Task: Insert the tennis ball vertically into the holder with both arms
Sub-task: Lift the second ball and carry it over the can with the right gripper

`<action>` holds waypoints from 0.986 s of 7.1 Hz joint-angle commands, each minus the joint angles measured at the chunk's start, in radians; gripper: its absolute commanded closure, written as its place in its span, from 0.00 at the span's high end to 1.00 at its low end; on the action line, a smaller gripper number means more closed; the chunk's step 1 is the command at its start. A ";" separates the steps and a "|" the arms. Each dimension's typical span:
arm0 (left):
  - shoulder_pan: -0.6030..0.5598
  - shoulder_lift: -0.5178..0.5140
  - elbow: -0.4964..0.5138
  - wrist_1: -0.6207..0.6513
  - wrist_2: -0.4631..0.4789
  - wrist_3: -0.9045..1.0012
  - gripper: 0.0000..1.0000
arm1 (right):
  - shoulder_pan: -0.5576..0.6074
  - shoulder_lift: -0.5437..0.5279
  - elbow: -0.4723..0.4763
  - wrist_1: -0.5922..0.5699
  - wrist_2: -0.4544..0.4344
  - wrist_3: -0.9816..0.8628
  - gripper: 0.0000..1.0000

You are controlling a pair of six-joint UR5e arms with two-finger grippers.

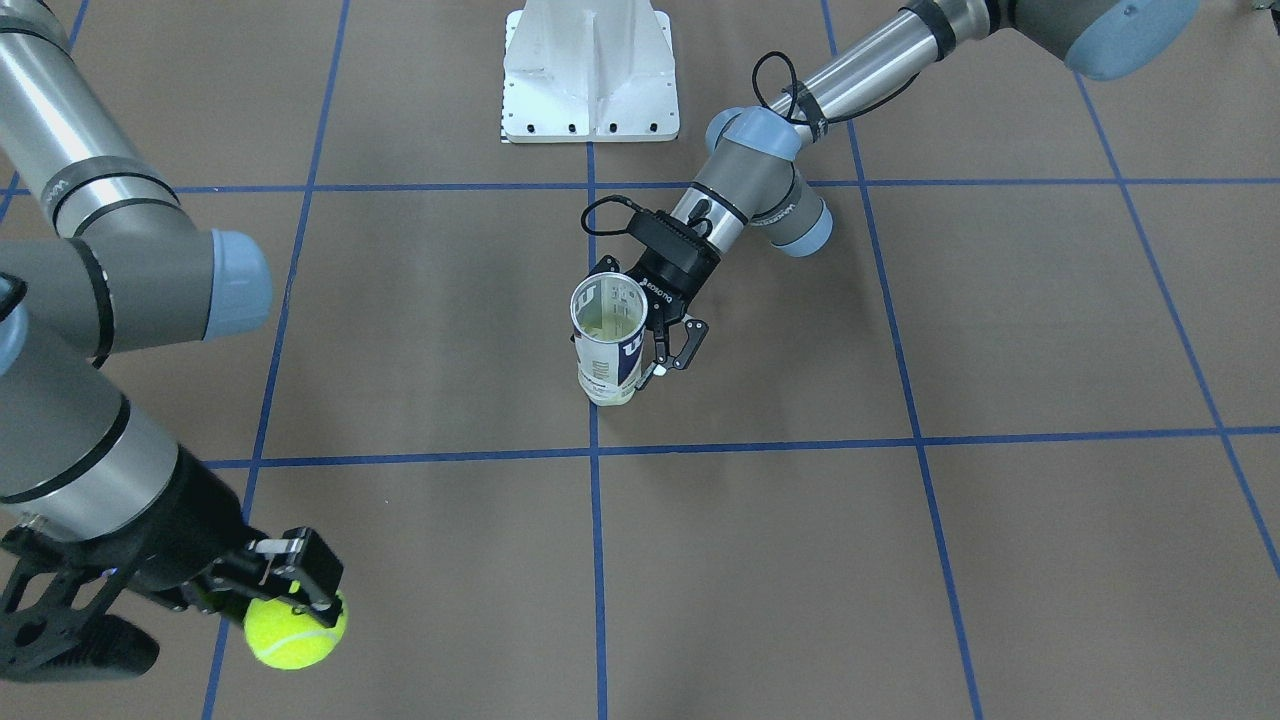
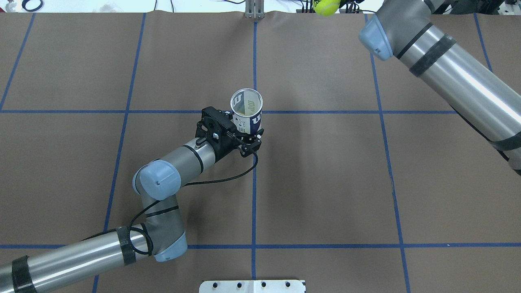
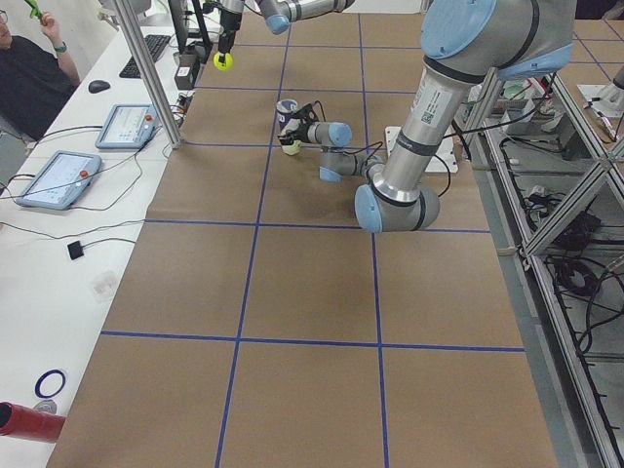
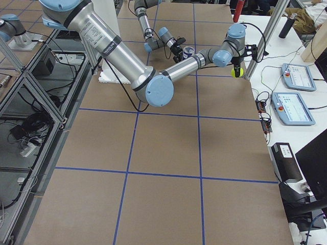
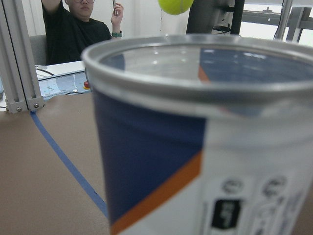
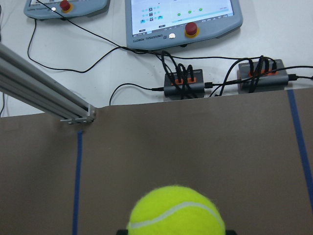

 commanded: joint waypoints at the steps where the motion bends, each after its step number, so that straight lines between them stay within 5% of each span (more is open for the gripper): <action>1: 0.003 0.004 0.001 -0.002 0.000 0.001 0.99 | -0.069 0.023 0.164 -0.134 0.002 0.116 0.00; 7: 0.006 0.010 -0.001 -0.003 0.003 0.001 0.99 | -0.157 0.043 0.254 -0.159 -0.007 0.234 0.00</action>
